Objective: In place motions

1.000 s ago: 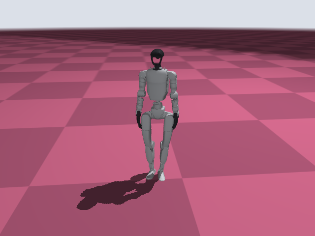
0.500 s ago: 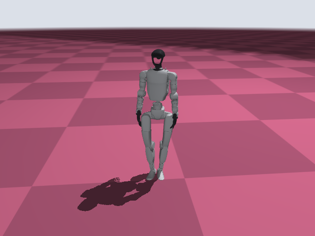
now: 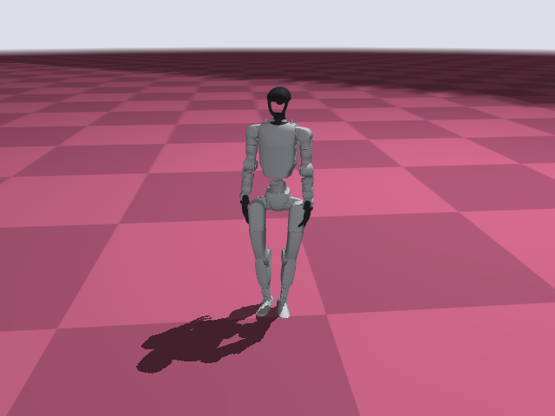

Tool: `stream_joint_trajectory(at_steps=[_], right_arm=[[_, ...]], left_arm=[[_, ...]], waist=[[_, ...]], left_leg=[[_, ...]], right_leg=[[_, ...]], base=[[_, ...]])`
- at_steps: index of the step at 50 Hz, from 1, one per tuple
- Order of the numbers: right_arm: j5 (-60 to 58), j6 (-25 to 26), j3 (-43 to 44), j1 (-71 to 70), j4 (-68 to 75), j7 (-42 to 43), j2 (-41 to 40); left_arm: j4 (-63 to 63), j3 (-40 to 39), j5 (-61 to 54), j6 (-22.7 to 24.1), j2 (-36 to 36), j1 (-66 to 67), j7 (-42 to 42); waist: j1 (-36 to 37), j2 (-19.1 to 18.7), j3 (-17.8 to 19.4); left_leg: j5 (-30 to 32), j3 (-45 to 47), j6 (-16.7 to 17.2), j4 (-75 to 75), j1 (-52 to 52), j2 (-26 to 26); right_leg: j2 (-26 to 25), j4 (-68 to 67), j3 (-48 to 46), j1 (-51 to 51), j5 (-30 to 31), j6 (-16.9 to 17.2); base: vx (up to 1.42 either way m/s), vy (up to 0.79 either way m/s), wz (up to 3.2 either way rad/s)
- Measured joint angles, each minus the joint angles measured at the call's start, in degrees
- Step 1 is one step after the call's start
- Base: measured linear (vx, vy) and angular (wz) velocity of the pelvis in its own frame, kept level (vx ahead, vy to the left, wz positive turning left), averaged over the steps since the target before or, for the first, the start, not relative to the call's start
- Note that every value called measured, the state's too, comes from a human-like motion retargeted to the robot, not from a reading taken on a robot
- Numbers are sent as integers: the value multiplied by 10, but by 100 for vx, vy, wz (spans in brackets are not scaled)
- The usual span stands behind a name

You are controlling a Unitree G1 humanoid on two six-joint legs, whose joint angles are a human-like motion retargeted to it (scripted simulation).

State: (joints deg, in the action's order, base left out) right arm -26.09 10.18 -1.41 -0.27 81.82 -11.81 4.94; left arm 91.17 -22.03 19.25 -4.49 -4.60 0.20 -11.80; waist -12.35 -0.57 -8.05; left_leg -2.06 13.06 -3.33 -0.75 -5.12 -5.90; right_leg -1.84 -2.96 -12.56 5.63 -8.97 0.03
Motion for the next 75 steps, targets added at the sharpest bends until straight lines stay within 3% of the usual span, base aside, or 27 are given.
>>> stream_joint_trajectory(at_steps=[75], right_arm=[[-11, -2, -5, 2, 19, -2, 10]], left_arm=[[9, 3, -18, -1, -6, 0, 1]], waist=[[4, -4, -4]], left_leg=[[-7, 15, 5, 5, 3, 13]], right_leg=[[-5, -4, 15, -3, 38, -7]], base=[[0, 0, -1]])
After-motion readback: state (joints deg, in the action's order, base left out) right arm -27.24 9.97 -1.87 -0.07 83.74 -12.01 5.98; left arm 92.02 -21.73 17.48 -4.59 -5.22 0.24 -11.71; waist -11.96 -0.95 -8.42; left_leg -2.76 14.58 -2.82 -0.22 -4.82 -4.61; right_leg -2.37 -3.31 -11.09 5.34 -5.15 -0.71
